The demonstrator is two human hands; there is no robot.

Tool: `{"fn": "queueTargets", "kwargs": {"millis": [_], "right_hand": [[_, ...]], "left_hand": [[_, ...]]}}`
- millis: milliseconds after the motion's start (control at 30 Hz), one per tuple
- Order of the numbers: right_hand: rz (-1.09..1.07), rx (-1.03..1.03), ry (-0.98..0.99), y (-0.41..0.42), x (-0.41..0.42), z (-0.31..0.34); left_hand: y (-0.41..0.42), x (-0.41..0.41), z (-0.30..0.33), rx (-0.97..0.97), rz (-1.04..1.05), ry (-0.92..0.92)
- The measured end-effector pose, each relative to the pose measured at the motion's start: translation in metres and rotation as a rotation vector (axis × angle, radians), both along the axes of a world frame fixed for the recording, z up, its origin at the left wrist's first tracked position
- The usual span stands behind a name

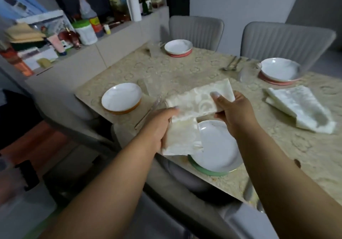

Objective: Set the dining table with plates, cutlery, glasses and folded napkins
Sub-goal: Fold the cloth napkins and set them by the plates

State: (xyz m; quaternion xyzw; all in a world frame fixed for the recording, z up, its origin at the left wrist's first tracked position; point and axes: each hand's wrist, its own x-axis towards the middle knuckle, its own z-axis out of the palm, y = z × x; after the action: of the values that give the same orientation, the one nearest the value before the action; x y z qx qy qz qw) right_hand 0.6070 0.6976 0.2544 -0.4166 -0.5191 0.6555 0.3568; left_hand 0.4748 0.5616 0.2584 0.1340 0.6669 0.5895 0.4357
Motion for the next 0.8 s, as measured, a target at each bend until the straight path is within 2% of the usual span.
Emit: {"fn": "queueTargets", "kwargs": {"millis": [133,267,367,500,667,800], "right_hand": [[-0.116,-0.017,-0.085,0.030,0.004,-0.016],[-0.206,0.039,-0.249,0.059,0.005,-0.036],[-0.296,0.072,-0.297,0.072,0.005,-0.047],[-0.209,0.191,-0.361,0.080,0.004,-0.064],[-0.274,0.279,-0.710,0.085,0.002,-0.094],[-0.303,0.237,-0.844,0.091,-0.005,-0.113]], "left_hand": [[0.047,-0.020,-0.009,-0.077,-0.116,0.190],[0.098,-0.038,-0.032,-0.103,-0.205,0.397],[0.129,-0.049,-0.051,-0.199,-0.295,0.587],[0.158,-0.060,-0.072,-0.312,-0.405,0.711],[0.190,-0.065,-0.098,-0.370,-0.650,0.931],[0.217,-0.064,-0.113,-0.394,-0.803,1.113]]}}
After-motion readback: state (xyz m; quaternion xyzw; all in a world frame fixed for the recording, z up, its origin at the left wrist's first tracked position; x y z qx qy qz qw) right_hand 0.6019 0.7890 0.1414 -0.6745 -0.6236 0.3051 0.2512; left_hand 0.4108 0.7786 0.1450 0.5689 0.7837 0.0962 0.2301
